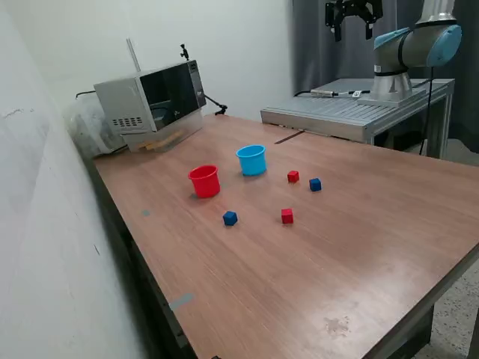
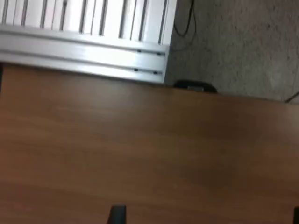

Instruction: Place red objects in the red bin, and blue objects in the blue bin.

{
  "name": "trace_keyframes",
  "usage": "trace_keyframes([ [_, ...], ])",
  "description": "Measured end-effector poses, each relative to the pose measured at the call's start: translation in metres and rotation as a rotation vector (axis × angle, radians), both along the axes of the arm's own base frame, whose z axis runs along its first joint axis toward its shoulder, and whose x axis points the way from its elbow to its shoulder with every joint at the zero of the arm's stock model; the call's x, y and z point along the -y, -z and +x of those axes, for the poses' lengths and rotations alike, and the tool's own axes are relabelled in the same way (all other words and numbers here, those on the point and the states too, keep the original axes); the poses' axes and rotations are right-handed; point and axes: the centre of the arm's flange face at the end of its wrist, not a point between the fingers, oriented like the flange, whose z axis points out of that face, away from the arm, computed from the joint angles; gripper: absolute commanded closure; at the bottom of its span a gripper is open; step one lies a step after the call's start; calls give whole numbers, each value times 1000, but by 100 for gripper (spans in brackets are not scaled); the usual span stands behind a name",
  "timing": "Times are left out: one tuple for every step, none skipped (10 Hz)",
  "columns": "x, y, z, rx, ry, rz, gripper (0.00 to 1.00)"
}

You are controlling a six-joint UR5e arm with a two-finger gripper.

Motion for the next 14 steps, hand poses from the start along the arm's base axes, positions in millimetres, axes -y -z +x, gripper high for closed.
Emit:
trace_keyframes([
  [4,6,-29,-26,3,-30,0],
  [9,14,-62,-46,25,-69,0],
  [13,20,-92,-69,55,-99,0],
  [20,28,-117,-91,69,-118,0],
  [29,40,-138,-111,63,-128,0],
  [37,55,-155,-128,45,-133,0],
  [42,74,-169,-139,12,-136,0],
  [43,92,-182,-152,-36,-139,0],
  [43,110,-193,-160,-95,-140,0],
  [42,128,-202,-158,-149,-140,0],
  [41,145,-208,-147,-194,-140,0],
  [36,160,-214,-133,-229,-140,0],
  [23,173,-220,-120,-239,-139,0],
  [5,185,-226,-115,-229,-137,0],
])
